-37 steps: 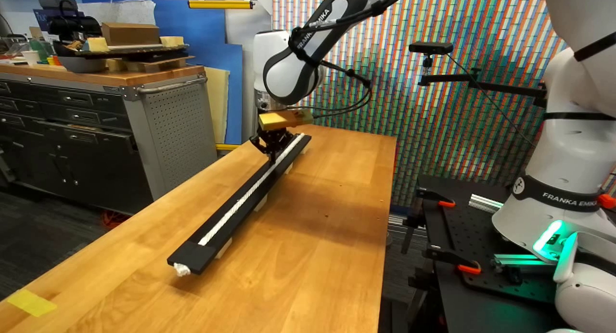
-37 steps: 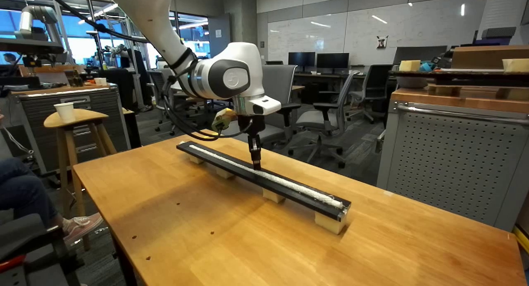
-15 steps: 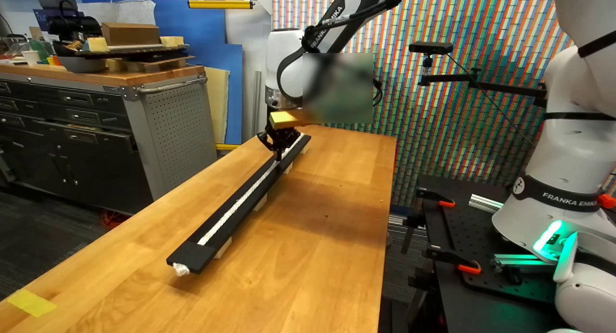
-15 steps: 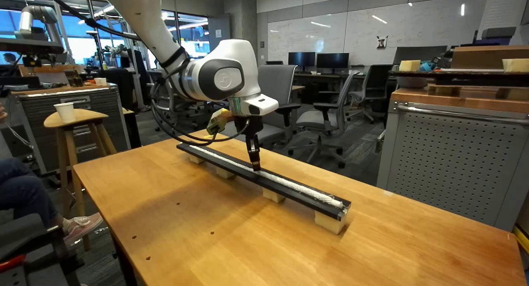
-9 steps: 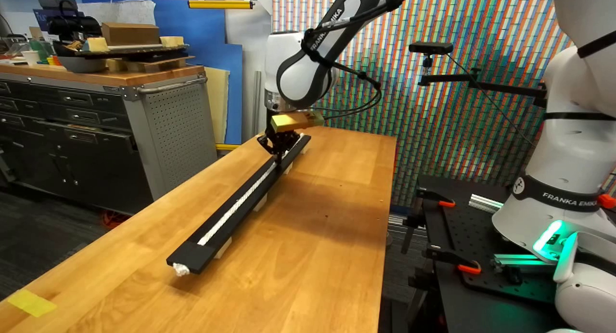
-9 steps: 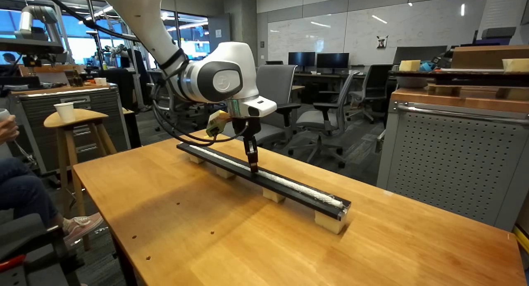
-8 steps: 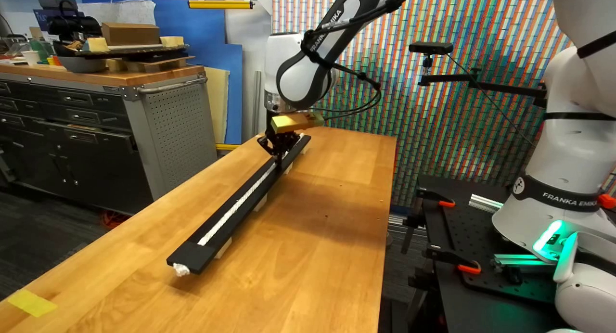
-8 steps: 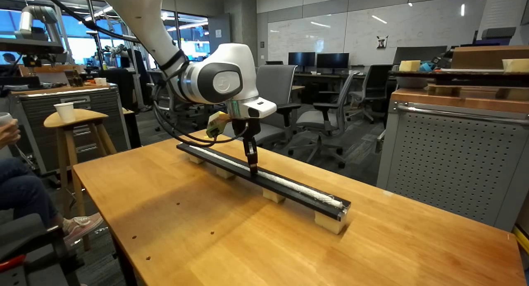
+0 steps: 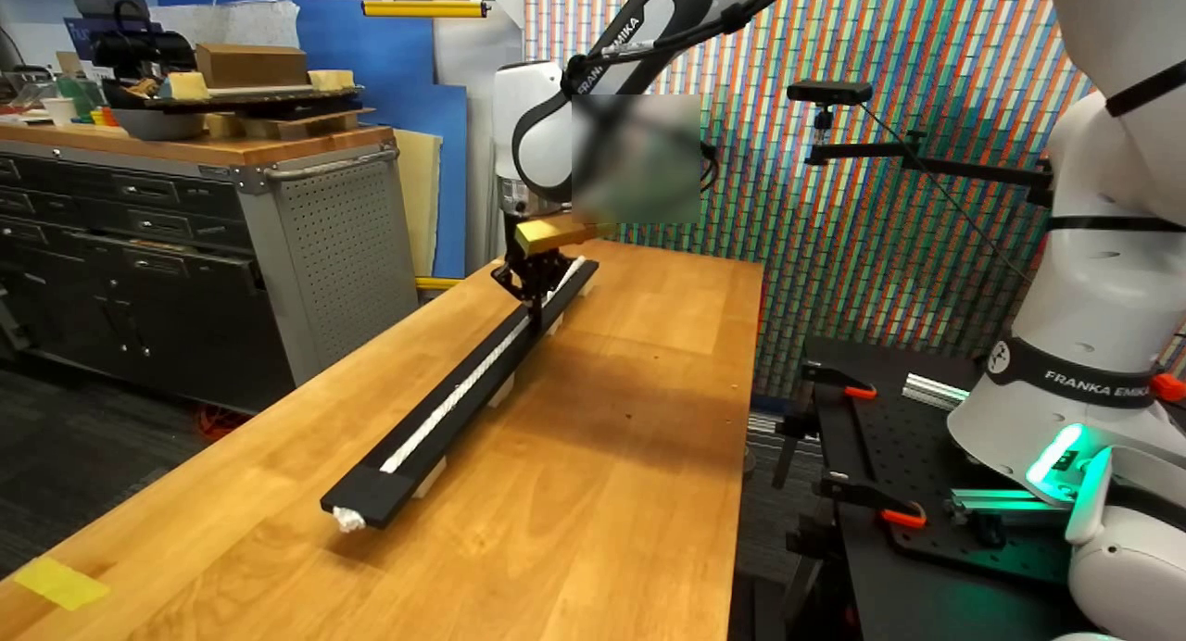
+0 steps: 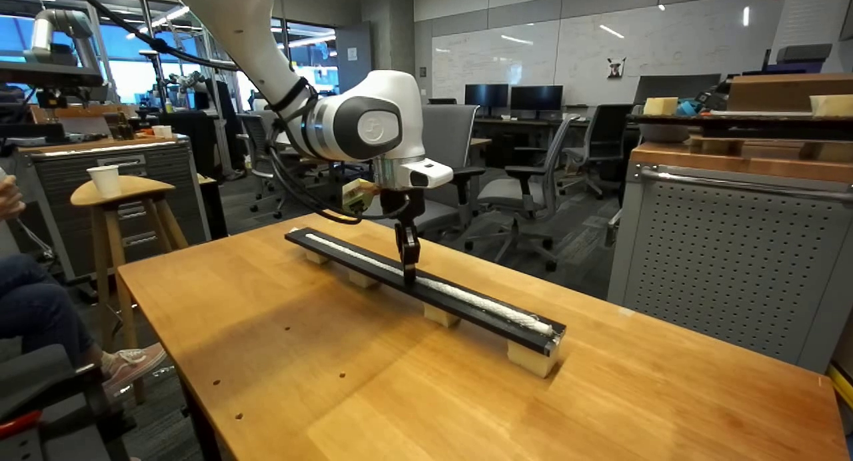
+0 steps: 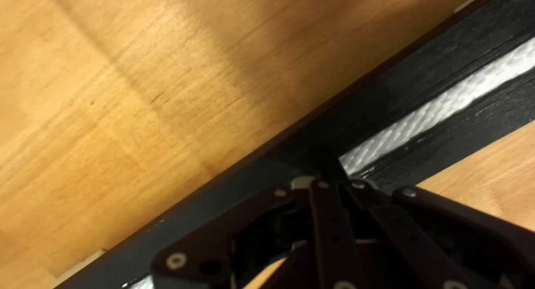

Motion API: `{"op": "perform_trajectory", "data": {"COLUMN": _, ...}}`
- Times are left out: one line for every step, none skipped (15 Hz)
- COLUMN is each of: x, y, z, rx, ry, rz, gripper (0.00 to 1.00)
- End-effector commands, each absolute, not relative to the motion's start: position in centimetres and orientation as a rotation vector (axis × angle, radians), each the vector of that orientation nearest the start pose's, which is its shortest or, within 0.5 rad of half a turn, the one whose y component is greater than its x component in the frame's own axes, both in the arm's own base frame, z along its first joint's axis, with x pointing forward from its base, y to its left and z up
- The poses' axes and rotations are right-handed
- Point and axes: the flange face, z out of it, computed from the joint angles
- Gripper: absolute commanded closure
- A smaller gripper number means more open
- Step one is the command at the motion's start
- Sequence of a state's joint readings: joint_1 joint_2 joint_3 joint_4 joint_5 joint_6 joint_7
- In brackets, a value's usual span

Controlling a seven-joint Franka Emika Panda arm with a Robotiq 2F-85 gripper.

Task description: Put the rope on the skate then press on it

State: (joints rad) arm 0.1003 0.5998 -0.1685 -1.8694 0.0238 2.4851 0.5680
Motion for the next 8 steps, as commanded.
{"op": "perform_trajectory", "data": {"x": 64.3, "y": -3.4, "z": 20.2, "rx": -3.089, "ry": 0.929, "rz": -0.086, "gripper": 1.0}}
{"op": "perform_trajectory", "data": {"x": 64.1, "y": -3.2, "z": 20.9, "rx": -3.106, "ry": 0.914, "rz": -0.115, "gripper": 1.0}}
{"op": "perform_trajectory", "data": {"x": 64.0, "y": -3.2, "z": 21.1, "rx": -3.117, "ry": 0.899, "rz": -0.127, "gripper": 1.0}}
{"op": "perform_trajectory", "data": {"x": 63.8, "y": -3.3, "z": 21.5, "rx": -3.129, "ry": 0.879, "rz": -0.149, "gripper": 1.0}}
{"op": "perform_trajectory", "data": {"x": 63.8, "y": -3.3, "z": 21.8, "rx": -3.141, "ry": 0.865, "rz": -0.165, "gripper": 1.0}}
{"op": "perform_trajectory", "data": {"x": 63.8, "y": -3.3, "z": 22.0, "rx": -3.153, "ry": 0.849, "rz": -0.175, "gripper": 1.0}}
{"op": "perform_trajectory", "data": {"x": 63.8, "y": -3.4, "z": 22.1, "rx": -3.165, "ry": 0.838, "rz": -0.179, "gripper": 1.0}}
{"op": "perform_trajectory", "data": {"x": 63.6, "y": -3.6, "z": 22.2, "rx": -3.177, "ry": 0.823, "rz": -0.181, "gripper": 1.0}}
